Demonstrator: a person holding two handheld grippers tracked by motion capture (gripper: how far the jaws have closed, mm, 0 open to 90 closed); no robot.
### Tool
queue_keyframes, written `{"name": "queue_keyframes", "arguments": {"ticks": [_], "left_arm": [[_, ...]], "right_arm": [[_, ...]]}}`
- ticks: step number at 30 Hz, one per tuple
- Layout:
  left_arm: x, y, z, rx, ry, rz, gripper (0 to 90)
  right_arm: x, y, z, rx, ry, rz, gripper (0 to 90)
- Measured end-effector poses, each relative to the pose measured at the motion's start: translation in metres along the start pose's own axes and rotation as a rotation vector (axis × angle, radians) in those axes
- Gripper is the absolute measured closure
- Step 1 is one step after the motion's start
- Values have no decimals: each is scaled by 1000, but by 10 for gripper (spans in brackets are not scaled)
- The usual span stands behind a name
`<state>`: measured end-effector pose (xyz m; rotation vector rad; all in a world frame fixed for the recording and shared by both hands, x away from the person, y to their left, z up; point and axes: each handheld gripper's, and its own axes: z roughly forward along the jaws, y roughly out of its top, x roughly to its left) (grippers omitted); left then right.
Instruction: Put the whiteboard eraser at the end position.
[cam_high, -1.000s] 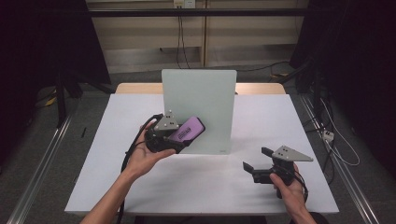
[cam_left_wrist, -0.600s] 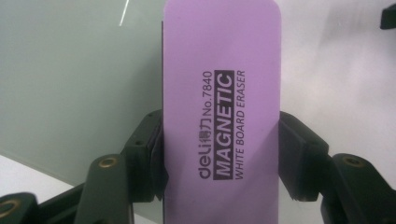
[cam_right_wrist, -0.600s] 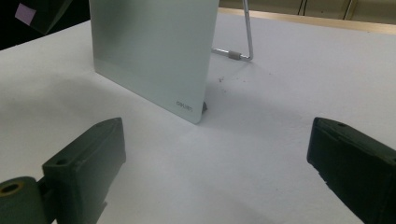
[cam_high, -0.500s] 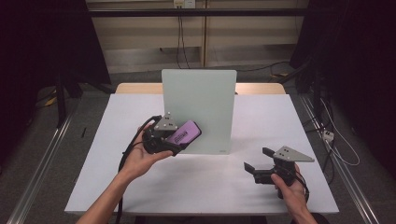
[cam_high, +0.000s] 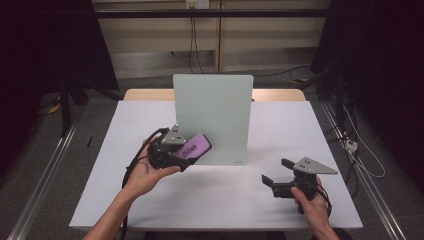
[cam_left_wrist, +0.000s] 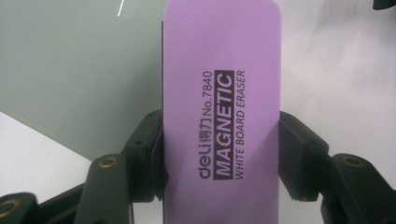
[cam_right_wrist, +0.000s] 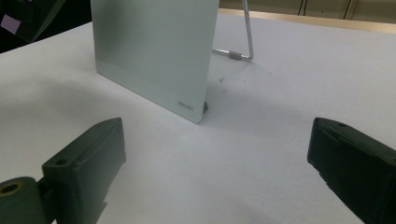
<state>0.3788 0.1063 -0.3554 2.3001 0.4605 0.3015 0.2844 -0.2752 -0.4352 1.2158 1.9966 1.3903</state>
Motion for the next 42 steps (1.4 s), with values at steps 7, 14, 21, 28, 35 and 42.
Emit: {"name": "queue_keyframes", "arguments": {"ticks": [7,14,21,28,35,42], "left_arm": [[-11,1,-3,31,-7,25,410],[-19,0,7,98,-67,66,411],[-23,-5,21,126,-112,59,410],[-28,-6,29,142,-155,46,410],[-34,-6,34,157,-169,51,410],[-40,-6,44,182,-181,59,410]], "right_arm": [[-1,0,-2,-2,3,1,46],[-1,-1,-5,-4,1,1,45],[0,0,-2,0,3,-10,44],[0,3,3,2,3,-10,45],[1,4,6,4,19,-18,45],[2,4,6,5,22,-18,45]]}}
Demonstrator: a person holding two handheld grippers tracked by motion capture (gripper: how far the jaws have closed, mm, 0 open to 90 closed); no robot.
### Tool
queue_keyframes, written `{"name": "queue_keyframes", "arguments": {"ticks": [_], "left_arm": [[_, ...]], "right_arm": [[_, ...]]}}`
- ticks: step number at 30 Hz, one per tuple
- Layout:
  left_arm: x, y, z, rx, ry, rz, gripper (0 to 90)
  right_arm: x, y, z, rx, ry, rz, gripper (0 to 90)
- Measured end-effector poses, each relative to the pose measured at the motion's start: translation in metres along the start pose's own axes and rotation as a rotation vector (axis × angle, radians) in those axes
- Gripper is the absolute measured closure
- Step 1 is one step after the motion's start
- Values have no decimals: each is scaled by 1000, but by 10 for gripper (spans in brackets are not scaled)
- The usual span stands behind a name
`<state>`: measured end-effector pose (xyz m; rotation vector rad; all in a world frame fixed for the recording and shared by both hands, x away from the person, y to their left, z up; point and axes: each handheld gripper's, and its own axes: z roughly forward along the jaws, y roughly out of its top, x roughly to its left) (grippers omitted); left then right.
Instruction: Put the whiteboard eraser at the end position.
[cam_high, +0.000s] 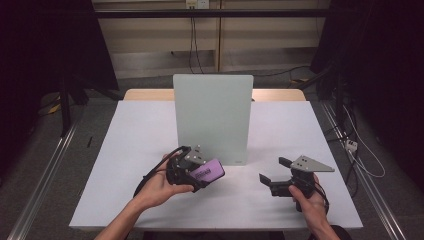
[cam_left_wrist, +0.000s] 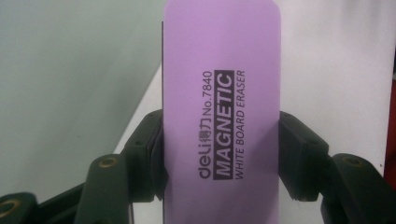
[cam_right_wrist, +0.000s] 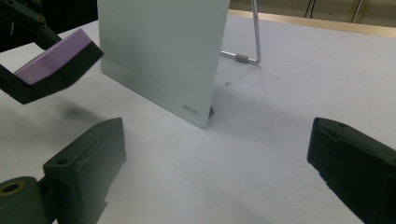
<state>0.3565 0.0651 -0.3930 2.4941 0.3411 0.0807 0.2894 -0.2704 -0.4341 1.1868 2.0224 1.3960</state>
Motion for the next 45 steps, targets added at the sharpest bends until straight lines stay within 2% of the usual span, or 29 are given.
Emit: {"name": "queue_keyframes", "arguments": {"ticks": [1,2,5,6,7,9,10,11,12,21,28,31,34,37,38,40,41,43,45], "left_arm": [[0,1,2,6,-12,5,410],[-1,1,3,6,1,5,410],[-2,2,6,9,-7,8,410],[-1,3,7,13,-27,8,410],[-2,3,8,11,-16,7,410],[-2,5,11,14,-24,2,410],[-4,7,12,48,8,13,410],[-4,7,16,26,-24,12,410],[-5,8,18,33,-32,15,410],[-6,5,27,72,-45,8,410],[-4,2,36,109,-73,4,408],[-5,2,38,104,-64,7,407],[-4,1,41,97,-74,1,405],[-5,2,44,113,-69,-3,404],[-6,2,46,114,-60,10,404],[-6,1,47,104,-65,-1,404],[-6,2,46,121,-49,12,404],[-5,0,47,95,-72,5,404],[-5,1,47,97,-61,19,403]], "right_arm": [[0,0,0,0,0,-1,45],[0,0,0,1,1,-1,45],[0,0,0,3,0,-1,45],[-1,0,0,3,-1,-1,45],[-1,0,-1,3,-1,0,45],[0,0,0,2,-1,1,45],[0,0,0,2,1,-1,45],[0,0,1,3,1,-1,45],[0,0,1,3,2,0,45],[0,0,1,3,7,-2,45],[0,0,1,4,6,-2,45],[0,0,1,4,7,-2,45],[0,0,1,3,6,0,45],[0,0,1,4,7,-1,45],[0,0,1,3,7,-2,45],[0,0,1,3,8,-2,45],[0,0,1,3,6,-1,44],[0,0,1,3,5,-1,44],[0,0,1,4,5,-1,45]]}}
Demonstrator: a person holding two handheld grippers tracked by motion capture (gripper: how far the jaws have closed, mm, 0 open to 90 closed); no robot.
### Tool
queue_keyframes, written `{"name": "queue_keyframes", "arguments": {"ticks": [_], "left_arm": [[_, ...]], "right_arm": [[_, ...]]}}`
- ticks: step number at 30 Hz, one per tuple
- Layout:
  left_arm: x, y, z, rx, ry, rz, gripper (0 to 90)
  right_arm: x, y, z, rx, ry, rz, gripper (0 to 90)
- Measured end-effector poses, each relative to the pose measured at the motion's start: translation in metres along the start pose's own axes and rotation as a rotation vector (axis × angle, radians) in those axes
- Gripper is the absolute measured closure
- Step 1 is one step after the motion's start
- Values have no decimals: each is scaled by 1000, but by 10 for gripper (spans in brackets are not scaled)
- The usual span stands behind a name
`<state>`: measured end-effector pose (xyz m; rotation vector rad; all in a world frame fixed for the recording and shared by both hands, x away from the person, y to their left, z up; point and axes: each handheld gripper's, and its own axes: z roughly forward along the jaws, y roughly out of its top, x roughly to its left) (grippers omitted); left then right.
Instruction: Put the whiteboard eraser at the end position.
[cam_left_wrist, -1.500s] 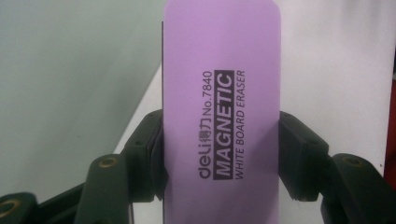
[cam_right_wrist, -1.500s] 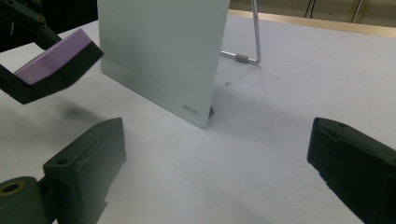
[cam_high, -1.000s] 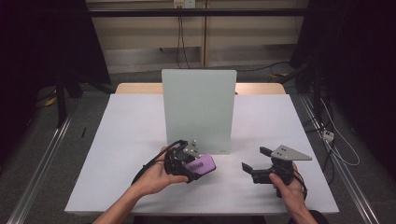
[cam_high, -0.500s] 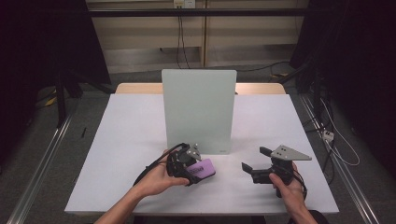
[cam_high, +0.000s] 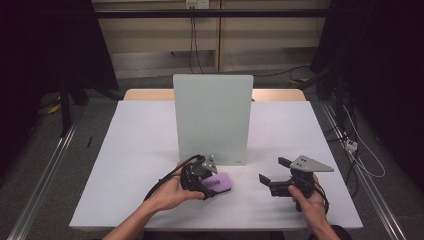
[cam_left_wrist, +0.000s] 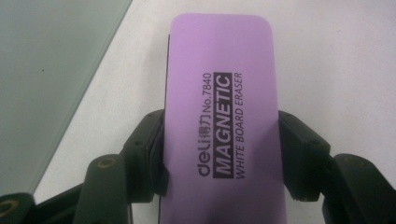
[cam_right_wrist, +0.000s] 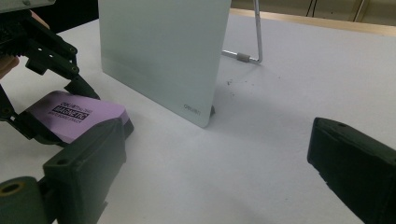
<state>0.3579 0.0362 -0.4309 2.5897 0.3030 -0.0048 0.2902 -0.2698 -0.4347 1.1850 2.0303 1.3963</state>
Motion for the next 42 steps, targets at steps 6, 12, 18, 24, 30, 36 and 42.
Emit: {"name": "queue_keyframes", "arguments": {"ticks": [6,12,18,24,30,36,42], "left_arm": [[-2,-3,4,-18,6,18,366],[-2,-4,-1,-59,20,-3,199],[6,-7,-11,-95,27,-34,104],[13,-12,-24,-181,29,-99,73],[10,-17,-34,-248,138,-154,64],[11,-31,-42,-303,218,-195,66],[17,-49,-56,-378,250,-256,63]], "right_arm": [[0,0,-1,-1,-3,0,45],[0,-1,-2,-1,-7,5,44],[0,-2,-5,2,-14,7,46],[-1,-4,-7,-2,-22,9,46],[0,-4,-7,-1,-27,11,47],[0,-4,-6,1,-29,6,49],[1,-4,-7,0,-29,8,49]]}}
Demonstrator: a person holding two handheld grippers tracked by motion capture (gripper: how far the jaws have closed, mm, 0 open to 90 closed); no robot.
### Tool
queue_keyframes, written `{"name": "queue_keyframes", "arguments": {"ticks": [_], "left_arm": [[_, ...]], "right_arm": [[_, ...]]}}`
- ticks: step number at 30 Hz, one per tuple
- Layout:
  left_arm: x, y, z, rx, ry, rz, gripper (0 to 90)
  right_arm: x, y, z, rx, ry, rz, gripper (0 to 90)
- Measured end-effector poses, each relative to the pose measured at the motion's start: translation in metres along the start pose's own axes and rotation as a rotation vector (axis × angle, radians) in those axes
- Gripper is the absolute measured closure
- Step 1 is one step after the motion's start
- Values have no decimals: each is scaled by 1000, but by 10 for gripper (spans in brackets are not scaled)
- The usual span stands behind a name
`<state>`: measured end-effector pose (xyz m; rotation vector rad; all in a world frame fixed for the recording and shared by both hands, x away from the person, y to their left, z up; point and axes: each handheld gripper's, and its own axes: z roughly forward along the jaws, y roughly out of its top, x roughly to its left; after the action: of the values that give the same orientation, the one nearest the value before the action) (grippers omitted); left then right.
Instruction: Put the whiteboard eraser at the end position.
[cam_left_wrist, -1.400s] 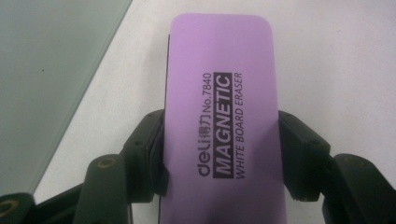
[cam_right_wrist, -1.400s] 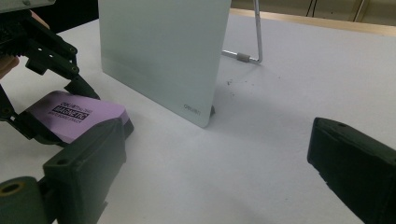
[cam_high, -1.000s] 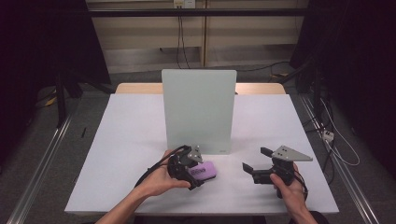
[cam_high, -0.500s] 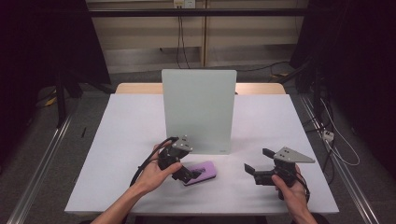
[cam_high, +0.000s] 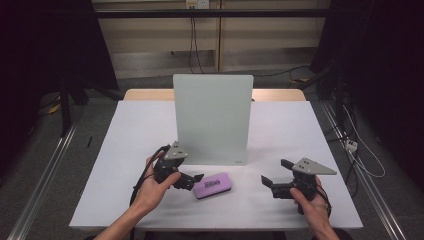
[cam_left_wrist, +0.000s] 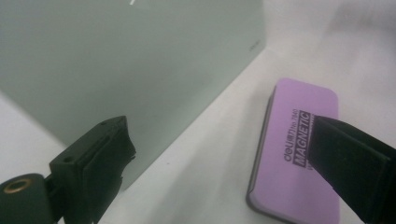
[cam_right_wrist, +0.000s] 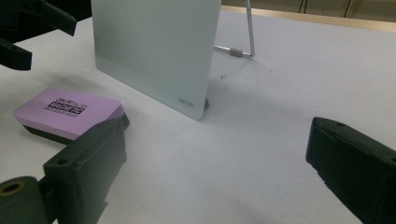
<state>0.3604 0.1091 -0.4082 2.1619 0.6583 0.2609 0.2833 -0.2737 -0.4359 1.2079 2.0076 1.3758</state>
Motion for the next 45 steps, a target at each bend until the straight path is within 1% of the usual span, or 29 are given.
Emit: {"name": "queue_keyframes", "arguments": {"ticks": [1,2,3,5,10,11,14,15,17,18,20,24,28,30,32,33,34,35,38,43,45], "left_arm": [[1,-2,-2,-16,4,-8,65],[2,-3,-5,-17,-1,-9,73],[2,-4,-8,-17,4,-5,78],[3,-7,-13,-34,15,-18,72],[6,-13,-29,-68,72,-31,65],[6,-14,-32,-73,92,-39,65],[9,-16,-40,-102,108,-49,65],[9,-17,-42,-102,119,-47,65],[9,-19,-45,-117,125,-50,65],[9,-20,-46,-119,138,-53,65],[9,-24,-46,-115,131,-53,64],[9,-33,-45,-112,130,-70,63],[9,-37,-52,-103,151,-67,63],[9,-42,-54,-110,161,-91,62],[10,-48,-55,-118,176,-107,62],[10,-51,-56,-120,191,-108,62],[10,-54,-55,-128,197,-117,59],[12,-57,-55,-126,201,-114,58],[14,-63,-54,-132,180,-148,57],[14,-67,-58,-151,187,-164,52],[14,-67,-58,-153,194,-156,52]], "right_arm": [[0,0,0,0,-1,-1,49],[0,0,-1,1,-1,0,49],[0,0,-1,2,-2,0,48],[0,-1,-1,-1,-4,7,47],[1,-2,-3,2,-10,11,46],[1,-2,-3,1,-12,13,45],[1,-3,-5,0,-18,18,45],[1,-3,-5,-1,-17,16,45],[1,-3,-6,-1,-23,14,45],[2,-4,-6,1,-26,19,45],[2,-4,-7,1,-27,16,45],[2,-5,-8,2,-30,16,45],[2,-5,-9,0,-32,18,44],[2,-6,-10,3,-35,22,44],[2,-6,-10,4,-36,23,44],[2,-6,-10,4,-36,23,44],[2,-6,-10,5,-36,22,44],[2,-6,-9,6,-37,21,44],[2,-6,-9,9,-37,20,45],[3,-6,-10,8,-36,18,44],[1,-6,-10,12,-39,24,45]]}}
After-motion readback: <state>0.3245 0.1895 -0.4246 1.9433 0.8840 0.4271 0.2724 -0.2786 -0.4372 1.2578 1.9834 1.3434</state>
